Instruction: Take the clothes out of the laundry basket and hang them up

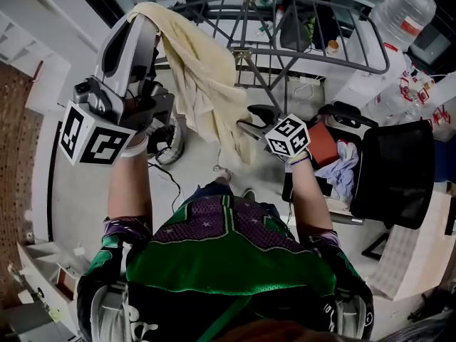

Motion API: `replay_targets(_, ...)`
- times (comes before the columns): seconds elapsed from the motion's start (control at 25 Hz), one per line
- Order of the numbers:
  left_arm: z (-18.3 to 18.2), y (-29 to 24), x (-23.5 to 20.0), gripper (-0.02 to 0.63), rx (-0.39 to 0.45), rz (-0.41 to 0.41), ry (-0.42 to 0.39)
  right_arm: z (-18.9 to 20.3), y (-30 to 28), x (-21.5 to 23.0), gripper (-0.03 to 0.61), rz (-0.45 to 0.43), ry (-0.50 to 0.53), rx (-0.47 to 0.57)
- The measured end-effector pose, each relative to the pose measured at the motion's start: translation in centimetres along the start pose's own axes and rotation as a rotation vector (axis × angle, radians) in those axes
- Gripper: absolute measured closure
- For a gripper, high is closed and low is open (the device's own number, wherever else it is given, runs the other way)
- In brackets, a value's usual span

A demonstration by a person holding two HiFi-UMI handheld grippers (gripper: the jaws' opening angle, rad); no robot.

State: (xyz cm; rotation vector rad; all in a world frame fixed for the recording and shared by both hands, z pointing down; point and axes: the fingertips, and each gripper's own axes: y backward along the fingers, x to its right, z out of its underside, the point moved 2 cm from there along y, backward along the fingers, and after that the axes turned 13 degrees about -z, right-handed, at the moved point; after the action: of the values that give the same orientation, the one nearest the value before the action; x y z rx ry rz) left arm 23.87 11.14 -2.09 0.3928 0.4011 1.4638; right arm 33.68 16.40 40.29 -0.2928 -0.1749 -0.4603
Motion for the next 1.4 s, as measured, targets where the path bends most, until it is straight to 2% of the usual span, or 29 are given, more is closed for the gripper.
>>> replay_targets(0.12, -0.3, -0.1, -0.1, 0.589, -0.001, 0.007, -0.011, -0.6, -0.2, 0.7, 0.334, -0.026, 0.03, -0.024)
replay_targets(0.32, -0.7, -0.4, 0.1, 0.589, -0.005, 0.022, -0.027, -0.7, -3.5, 0.2, 0.318, -0.165, 0.056, -0.084)
replay_targets(0.48, -0.6, -0.4, -0.5, 0.589, -0.016, 0.008, -0.052, -1.3, -5.7, 0.0, 0.321, -0.196, 0.087, -0.1)
replay_targets(0.52, -0.6, -0.3, -0.8, 0.589, -0.017, -0.003, -0.06, -1.4, -5.9, -0.2, 0.335, -0.2, 0.099, -0.099)
replay_targets(0.68, -0.4, 0.6, -3.2, 0.589, -0.022, -0.068, -0.078, -1.5, -5.4, -0.8, 0.551, -0.198, 0.141, -0.107)
replay_targets(0.84, -0.3, 2.1, -7.1, 0.589, -0.026, -0.152, -0.094, -1.6, -2.8, 0.3, 0.561, -0.143, 0.119, -0.097)
replay_targets(1.04, 1.1, 4.1, -12.5, 0.589, -0.052, -0.266, -0.109, -3.4, 2.4, 2.9, 0.563, -0.011, 0.11, -0.079)
replay_targets(1.4, 4.6, 4.1, -20.1, 0.589, -0.105, -0.366, -0.075, -11.1, 9.0, 6.6, 0.563, 0.171, 0.175, -0.038)
